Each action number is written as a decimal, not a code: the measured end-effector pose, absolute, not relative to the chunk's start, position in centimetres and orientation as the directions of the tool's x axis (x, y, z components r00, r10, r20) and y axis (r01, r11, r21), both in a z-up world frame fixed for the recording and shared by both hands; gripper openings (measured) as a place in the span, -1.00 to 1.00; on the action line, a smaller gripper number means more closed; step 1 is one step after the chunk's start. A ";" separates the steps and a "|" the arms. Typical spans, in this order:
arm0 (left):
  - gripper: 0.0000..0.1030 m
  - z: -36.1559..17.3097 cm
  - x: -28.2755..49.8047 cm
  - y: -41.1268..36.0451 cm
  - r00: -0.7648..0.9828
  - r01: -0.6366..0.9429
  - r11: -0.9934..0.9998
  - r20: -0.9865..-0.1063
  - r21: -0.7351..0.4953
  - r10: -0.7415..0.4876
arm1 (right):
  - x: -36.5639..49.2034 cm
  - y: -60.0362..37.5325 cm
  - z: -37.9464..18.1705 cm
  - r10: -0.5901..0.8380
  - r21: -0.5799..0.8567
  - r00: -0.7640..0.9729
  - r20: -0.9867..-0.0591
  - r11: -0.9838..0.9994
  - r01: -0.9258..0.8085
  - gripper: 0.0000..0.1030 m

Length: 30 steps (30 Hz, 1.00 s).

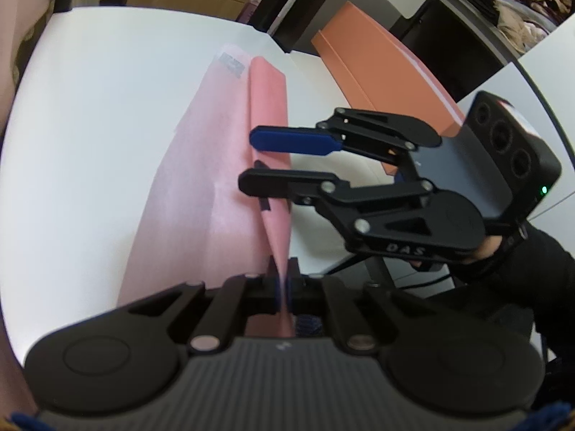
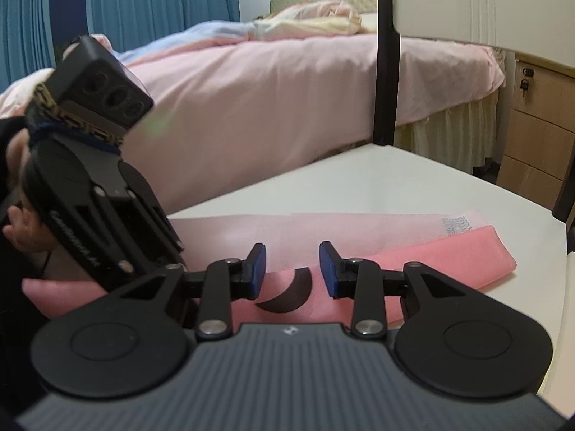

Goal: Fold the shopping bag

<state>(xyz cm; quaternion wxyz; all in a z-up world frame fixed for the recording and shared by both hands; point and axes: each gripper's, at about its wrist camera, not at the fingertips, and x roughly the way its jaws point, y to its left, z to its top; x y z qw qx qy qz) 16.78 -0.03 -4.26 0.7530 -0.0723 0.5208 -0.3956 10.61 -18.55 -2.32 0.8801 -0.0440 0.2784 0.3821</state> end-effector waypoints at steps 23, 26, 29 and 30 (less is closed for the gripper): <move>-0.06 1.2 12.6 -2.6 0.416 0.727 0.679 -0.719 -0.105 -0.557 | 8.0 -20.6 -3.7 0.519 0.082 0.603 -0.606 0.795 -0.601 -0.34; -0.03 2.0 10.5 -3.7 0.411 0.792 0.609 -0.701 -0.042 -0.583 | 7.2 -21.0 -3.4 0.507 0.093 0.594 -0.624 0.803 -0.588 -0.34; 0.01 2.2 8.4 -5.4 0.396 0.845 0.534 -0.706 0.031 -0.587 | 6.5 -21.4 -3.2 0.499 0.101 0.588 -0.637 0.810 -0.578 -0.34; 0.01 2.1 7.8 -6.1 0.392 0.856 0.515 -0.714 0.051 -0.580 | 6.3 -21.5 -3.1 0.497 0.104 0.585 -0.640 0.811 -0.575 -0.34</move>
